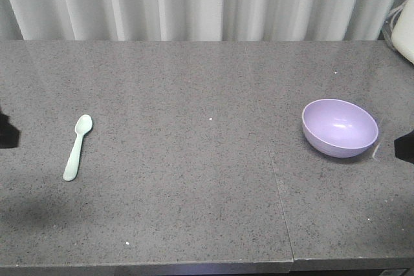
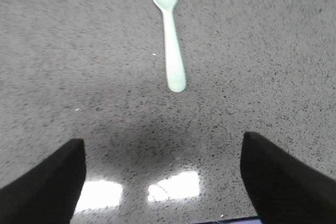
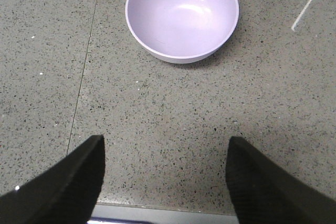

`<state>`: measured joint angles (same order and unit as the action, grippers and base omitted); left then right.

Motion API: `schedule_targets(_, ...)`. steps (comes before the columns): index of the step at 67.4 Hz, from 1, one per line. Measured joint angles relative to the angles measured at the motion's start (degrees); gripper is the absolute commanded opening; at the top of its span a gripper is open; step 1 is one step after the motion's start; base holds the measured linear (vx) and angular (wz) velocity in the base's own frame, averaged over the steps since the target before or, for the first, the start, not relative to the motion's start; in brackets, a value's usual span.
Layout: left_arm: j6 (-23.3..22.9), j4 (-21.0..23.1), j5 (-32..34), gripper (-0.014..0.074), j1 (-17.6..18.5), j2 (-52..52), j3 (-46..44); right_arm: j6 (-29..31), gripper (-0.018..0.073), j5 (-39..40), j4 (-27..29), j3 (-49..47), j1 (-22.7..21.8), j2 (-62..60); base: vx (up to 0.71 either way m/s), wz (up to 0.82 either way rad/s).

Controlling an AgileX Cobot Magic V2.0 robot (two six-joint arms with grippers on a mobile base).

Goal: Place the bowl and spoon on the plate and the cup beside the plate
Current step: 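Lower the left gripper onto the pale green spoon handle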

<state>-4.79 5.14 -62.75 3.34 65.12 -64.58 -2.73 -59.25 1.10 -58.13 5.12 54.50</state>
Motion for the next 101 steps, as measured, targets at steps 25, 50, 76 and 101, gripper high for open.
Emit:
schedule_targets(25, -0.8, 0.2, 0.2, 0.0566, 4.5, 18.7, -10.1, 0.0, 0.049, 0.0, 0.0, 0.0, 0.0, 0.0, 0.0, 0.0)
schedule_targets(50, -3.8, -3.3, -1.8, 0.0565, 4.5, 34.0, -20.8, 0.0, 0.049, 0.0, 0.0, 0.0, 0.0, 0.0, 0.0, 0.0)
schedule_targets(76, -4.5, -3.3, -0.5, 0.0565, 4.5, 42.3, -24.1, 0.0, 0.049, 0.1, 0.0, 0.0, 0.0, 0.0, 0.0, 0.0)
schedule_targets(101, -4.7, -3.3, 2.0, 0.0565, 4.5, 45.7, -24.1, 0.0, 0.049, 0.1, 0.0, 0.0, 0.0, 0.0, 0.0, 0.0)
